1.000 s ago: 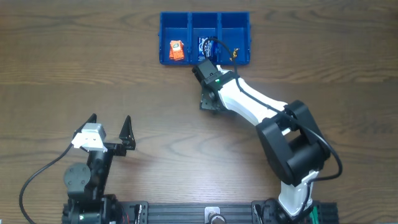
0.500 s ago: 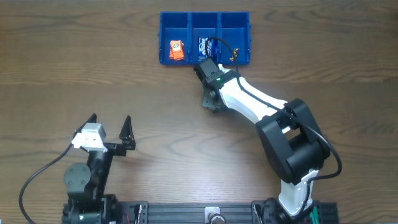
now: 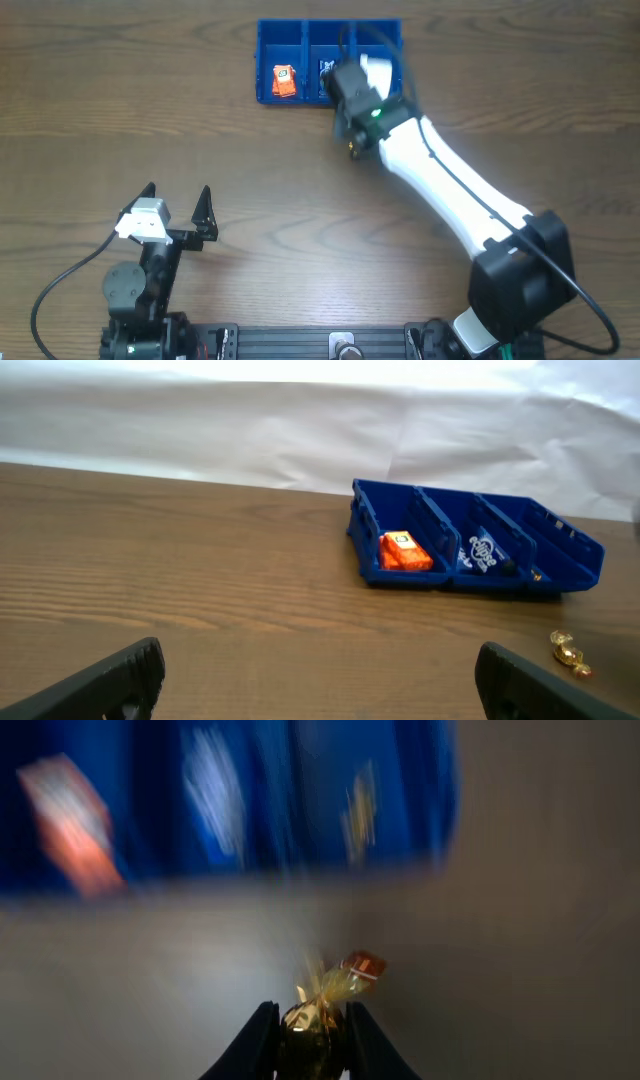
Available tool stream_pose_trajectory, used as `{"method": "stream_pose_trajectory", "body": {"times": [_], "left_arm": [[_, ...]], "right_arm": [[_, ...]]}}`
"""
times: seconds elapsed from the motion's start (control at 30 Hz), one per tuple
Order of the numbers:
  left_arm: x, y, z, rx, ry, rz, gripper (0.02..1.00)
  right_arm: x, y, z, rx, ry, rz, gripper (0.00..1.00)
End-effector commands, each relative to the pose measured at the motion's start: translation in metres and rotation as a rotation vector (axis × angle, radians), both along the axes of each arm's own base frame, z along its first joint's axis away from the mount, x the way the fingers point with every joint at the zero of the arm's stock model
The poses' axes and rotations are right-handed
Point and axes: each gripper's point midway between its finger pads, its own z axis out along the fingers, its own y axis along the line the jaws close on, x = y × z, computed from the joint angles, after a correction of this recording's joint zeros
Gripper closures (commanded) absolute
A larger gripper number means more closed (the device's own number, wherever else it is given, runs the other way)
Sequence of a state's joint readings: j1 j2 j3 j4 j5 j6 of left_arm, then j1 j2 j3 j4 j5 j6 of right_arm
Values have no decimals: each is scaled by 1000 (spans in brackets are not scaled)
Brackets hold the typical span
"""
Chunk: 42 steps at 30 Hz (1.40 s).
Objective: Sort Candies Into Trays
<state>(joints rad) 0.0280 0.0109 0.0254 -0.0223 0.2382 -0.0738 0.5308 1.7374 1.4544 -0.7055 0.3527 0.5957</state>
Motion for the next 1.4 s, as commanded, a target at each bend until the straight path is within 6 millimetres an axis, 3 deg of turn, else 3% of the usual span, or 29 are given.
{"method": "stream_pose_trajectory", "body": {"times": [0.03,0.1,0.23,0.33,0.5,0.53,0.57,0.63,0.67,0.77,0.83,0.9,0.97,1.07,1.23,1.4], "left_arm": [[-1,-5,-16,3,45,-29,20],[-1,-5,-16,3,45,-29,20],[-1,-5,-16,3,45,-29,20],[-1,-5,-16,3,45,-29,20],[-1,-5,-16,3,45,-29,20],[-1,-5,-16,3,45,-29,20],[-1,-5,-16,3,45,-29,20],[-1,-5,-16,3,45,-29,20],[-1,-5,-16,3,45,-29,20],[-1,-5,-16,3,45,-29,20],[-1,-5,-16,3,45,-29,20],[-1,-5,-16,3,45,-29,18],[-1,-5,-16,3,45,-29,20],[-1,-5,-16,3,45,-29,20],[-1,-5,-16,3,45,-29,20],[-1,-5,-16,3,45,-29,20]], "right_arm": [[75,-30,74,-103,-314,7,860],[97,-34,74,-124,-367,16,860],[128,-42,39,-177,-373,20,860],[138,-42,16,-182,-357,18,860],[143,-44,5,-179,-348,16,853],[143,-44,5,-178,-348,18,715],[143,-43,5,-175,-349,20,492],[144,-39,5,-159,-348,37,139],[143,-36,4,-146,-346,52,1],[138,-32,17,-147,-349,58,1],[128,-31,54,-140,-373,62,1],[105,-27,85,-117,-368,67,1],[65,-19,90,-55,-282,38,1],[17,-3,44,-19,-60,21,1],[-22,13,-60,8,165,7,1],[-36,5,-102,3,237,-17,1]]}}
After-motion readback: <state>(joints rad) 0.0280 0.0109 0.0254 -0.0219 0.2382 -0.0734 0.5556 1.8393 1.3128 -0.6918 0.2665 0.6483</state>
